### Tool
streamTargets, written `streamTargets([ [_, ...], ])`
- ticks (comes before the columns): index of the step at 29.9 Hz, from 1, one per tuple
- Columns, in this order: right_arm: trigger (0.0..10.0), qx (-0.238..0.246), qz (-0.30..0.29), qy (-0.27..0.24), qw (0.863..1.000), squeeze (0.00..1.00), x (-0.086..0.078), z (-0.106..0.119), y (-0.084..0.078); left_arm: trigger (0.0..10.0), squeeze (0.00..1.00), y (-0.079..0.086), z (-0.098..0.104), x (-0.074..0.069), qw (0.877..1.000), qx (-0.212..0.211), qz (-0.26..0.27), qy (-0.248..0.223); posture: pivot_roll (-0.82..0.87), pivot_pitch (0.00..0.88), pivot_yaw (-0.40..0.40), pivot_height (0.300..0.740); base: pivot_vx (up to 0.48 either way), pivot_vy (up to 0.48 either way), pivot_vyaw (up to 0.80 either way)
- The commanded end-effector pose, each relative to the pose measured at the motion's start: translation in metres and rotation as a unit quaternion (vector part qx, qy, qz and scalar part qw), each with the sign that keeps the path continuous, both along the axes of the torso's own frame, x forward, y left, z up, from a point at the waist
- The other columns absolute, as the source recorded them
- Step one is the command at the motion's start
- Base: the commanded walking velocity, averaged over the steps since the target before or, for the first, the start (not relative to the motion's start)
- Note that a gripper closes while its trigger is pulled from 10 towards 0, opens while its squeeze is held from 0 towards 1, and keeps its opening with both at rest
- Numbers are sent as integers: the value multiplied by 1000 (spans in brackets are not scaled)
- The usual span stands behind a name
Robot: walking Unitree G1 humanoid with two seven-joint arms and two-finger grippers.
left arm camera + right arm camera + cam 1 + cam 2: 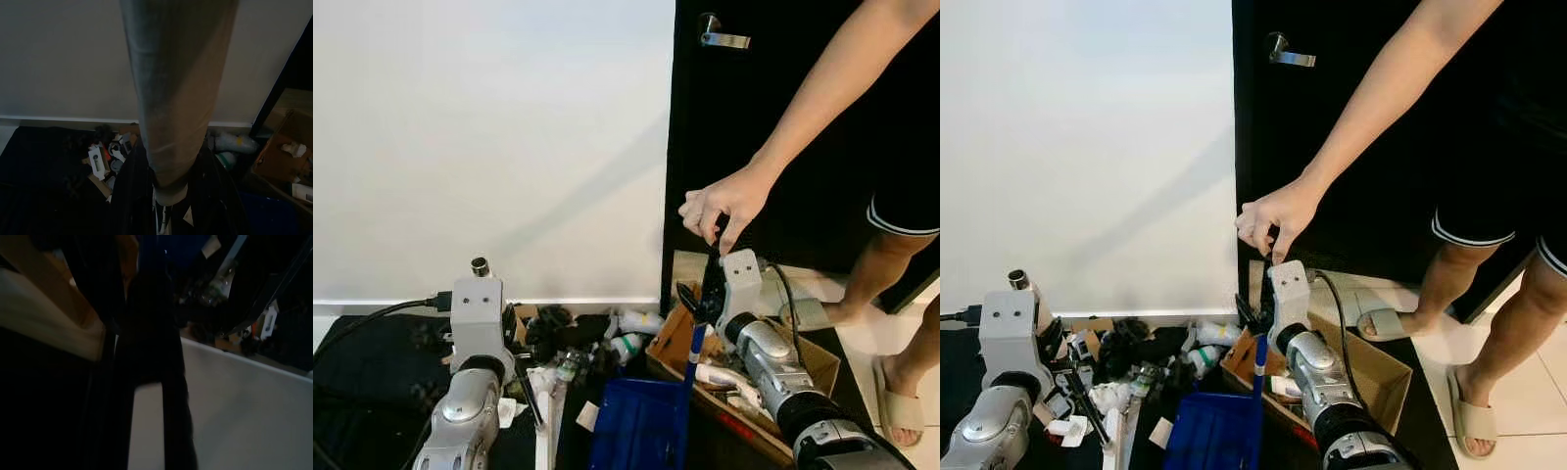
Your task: Sweep floor
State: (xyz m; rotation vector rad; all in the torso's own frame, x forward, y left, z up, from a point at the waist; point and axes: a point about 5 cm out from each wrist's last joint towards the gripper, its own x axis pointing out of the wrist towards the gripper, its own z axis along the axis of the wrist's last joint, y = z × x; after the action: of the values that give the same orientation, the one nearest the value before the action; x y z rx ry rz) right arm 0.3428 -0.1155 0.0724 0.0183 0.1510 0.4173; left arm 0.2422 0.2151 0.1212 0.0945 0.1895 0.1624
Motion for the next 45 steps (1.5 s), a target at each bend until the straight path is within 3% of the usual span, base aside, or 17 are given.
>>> streamTargets([
  [1,9765,1,-3,4,1000,0,0,-2,0,10000,0,6,8,-1,1000,18,10,-14,184,166,53,740,0,0,0],
  [2,4745,5,-6,1,1000,0,1,0,-1,10000,0,7,9,-1,1000,18,11,-15,187,165,54,740,0,0,0],
  [5,4745,-1,-7,-1,1000,0,2,1,-1,10000,0,7,9,-2,1000,18,11,-15,187,165,54,740,0,0,0],
  [6,0,0,-8,-3,1000,0,3,2,-2,10000,0,7,9,-1,1000,18,11,-15,188,162,54,740,0,0,0],
  [26,0,21,-4,-30,999,0,6,10,-5,10000,0,5,9,1,1000,14,10,-17,177,158,52,740,0,0,0],
  [27,8353,19,-6,-41,999,0,6,12,-5,10000,0,5,9,1,1000,14,10,-17,172,156,49,740,0,0,0],
  [28,8353,19,-6,-41,999,0,6,12,-5,10000,0,5,9,1,1000,14,10,-17,172,156,49,740,0,0,0],
  [29,10000,7,-9,-59,998,0,6,15,-6,10000,0,5,8,1,1000,14,11,-17,167,154,47,740,0,0,0],
  [31,10000,1,-14,-77,997,0,5,19,-6,10000,0,5,7,1,1000,14,12,-17,160,152,43,740,0,0,0],
  [34,10000,-17,-48,-152,987,0,-3,31,-10,10000,0,15,9,2,999,22,28,-23,139,146,32,740,0,0,0],
  [38,10000,-11,-70,-176,982,0,-8,36,-12,10000,0,23,10,0,999,28,38,-25,129,142,28,740,0,0,0],
  [41,10000,-32,-71,-206,975,0,-23,34,-7,10000,0,40,11,-6,997,42,56,-22,122,137,21,740,0,0,0],
  [45,10000,-4,-77,-164,983,0,-34,15,-4,10000,0,45,8,-13,997,42,63,-14,121,132,9,740,0,0,0],
])
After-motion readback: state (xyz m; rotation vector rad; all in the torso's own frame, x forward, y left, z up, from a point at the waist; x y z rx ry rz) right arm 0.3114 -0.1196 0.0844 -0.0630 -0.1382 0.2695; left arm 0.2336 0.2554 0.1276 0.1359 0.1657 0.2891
